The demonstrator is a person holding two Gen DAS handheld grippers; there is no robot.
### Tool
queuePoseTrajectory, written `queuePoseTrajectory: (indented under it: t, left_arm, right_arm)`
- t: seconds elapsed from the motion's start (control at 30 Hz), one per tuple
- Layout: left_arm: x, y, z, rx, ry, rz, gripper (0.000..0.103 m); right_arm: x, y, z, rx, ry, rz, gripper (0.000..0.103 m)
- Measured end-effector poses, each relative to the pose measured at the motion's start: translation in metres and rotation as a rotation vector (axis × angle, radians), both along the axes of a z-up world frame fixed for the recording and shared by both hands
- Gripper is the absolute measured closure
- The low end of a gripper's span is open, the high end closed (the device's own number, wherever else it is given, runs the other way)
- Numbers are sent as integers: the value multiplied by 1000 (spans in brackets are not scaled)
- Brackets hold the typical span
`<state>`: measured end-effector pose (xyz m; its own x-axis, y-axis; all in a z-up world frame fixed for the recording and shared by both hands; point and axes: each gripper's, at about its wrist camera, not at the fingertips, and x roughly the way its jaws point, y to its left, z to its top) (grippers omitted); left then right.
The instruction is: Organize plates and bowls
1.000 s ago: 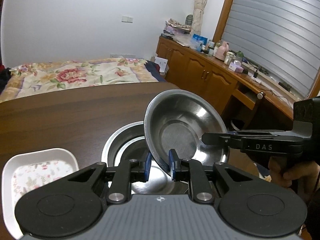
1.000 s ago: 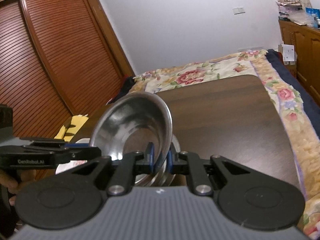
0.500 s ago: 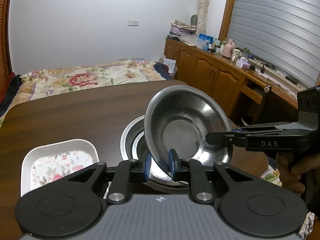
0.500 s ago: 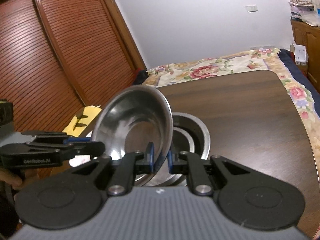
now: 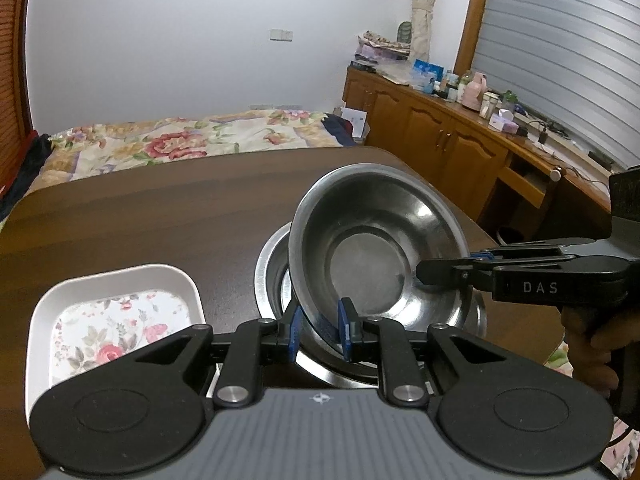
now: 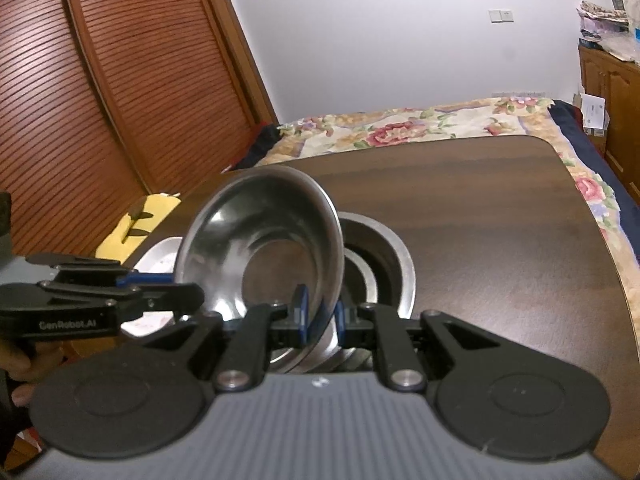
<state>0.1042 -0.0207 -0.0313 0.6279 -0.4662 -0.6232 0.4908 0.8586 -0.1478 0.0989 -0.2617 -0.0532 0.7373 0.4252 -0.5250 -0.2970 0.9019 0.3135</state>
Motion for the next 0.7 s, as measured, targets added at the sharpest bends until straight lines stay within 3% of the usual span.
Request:
queuePoseTrajectory:
  t: [0.7]
  left_arm:
    - [-3, -6, -6, 11, -31, 25, 80]
  right_arm:
    - [5, 13, -5, -131, -34, -34, 84]
